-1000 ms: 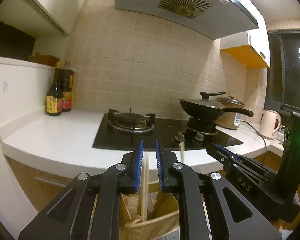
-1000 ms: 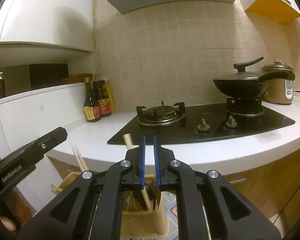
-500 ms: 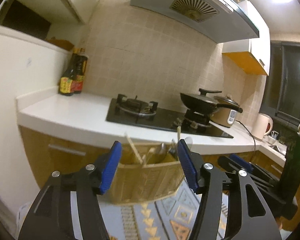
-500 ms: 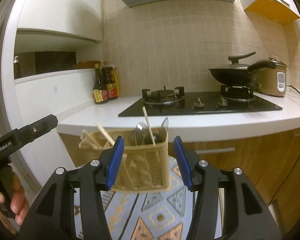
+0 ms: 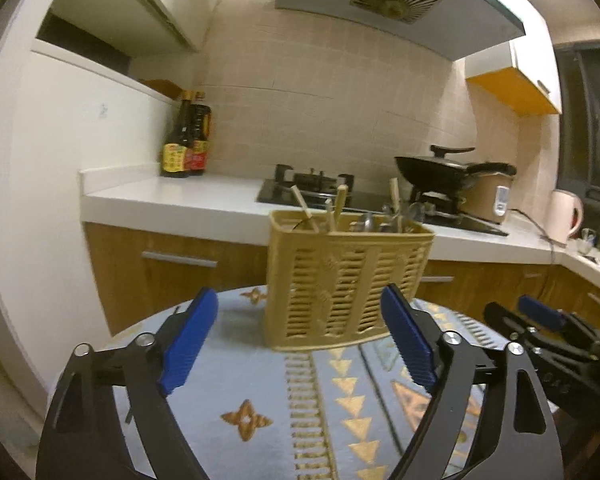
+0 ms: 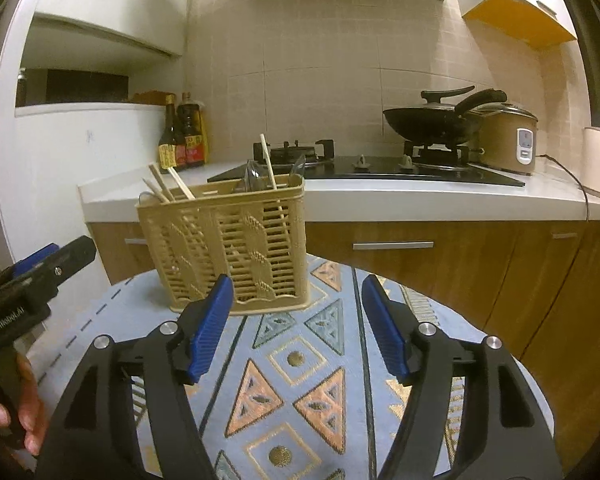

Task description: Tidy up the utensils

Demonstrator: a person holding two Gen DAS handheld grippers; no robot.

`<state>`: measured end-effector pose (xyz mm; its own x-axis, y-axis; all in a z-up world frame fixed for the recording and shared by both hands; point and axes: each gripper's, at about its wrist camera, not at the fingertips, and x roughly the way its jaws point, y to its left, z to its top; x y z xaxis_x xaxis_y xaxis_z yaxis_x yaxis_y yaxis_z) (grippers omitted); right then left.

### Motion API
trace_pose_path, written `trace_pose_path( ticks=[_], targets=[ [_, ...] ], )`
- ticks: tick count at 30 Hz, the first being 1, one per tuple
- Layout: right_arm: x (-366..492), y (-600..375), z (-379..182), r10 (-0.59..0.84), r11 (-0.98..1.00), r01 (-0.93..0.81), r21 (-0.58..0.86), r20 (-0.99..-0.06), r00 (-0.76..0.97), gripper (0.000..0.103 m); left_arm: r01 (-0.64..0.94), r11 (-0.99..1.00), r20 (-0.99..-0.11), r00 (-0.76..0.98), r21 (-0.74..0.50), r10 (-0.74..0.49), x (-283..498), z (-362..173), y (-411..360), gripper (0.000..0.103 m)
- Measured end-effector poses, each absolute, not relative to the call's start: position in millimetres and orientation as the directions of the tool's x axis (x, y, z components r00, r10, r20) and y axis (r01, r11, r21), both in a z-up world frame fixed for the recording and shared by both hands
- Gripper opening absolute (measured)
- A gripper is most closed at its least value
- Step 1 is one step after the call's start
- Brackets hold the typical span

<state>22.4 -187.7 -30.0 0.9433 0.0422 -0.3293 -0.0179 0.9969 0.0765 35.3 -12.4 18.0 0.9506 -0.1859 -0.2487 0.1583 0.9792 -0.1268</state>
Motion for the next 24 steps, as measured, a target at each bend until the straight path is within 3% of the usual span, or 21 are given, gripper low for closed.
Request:
trace_pose_path(
  ticks=[3,24],
  targets=[
    [21,-188,-30,0.054,0.995,-0.026,0.093,-0.321,0.946,0.079,0.139,0.985,-0.254,0.954,-0.098,-0.160,37,15,-13,0.091],
    [37,-170,-44,0.048,0.998,-0.032,0.045,-0.425,0.904,0.079,0.022,0.999,-0.263,0.964,-0.028,-0.029,40,1,1,0.095]
  ],
)
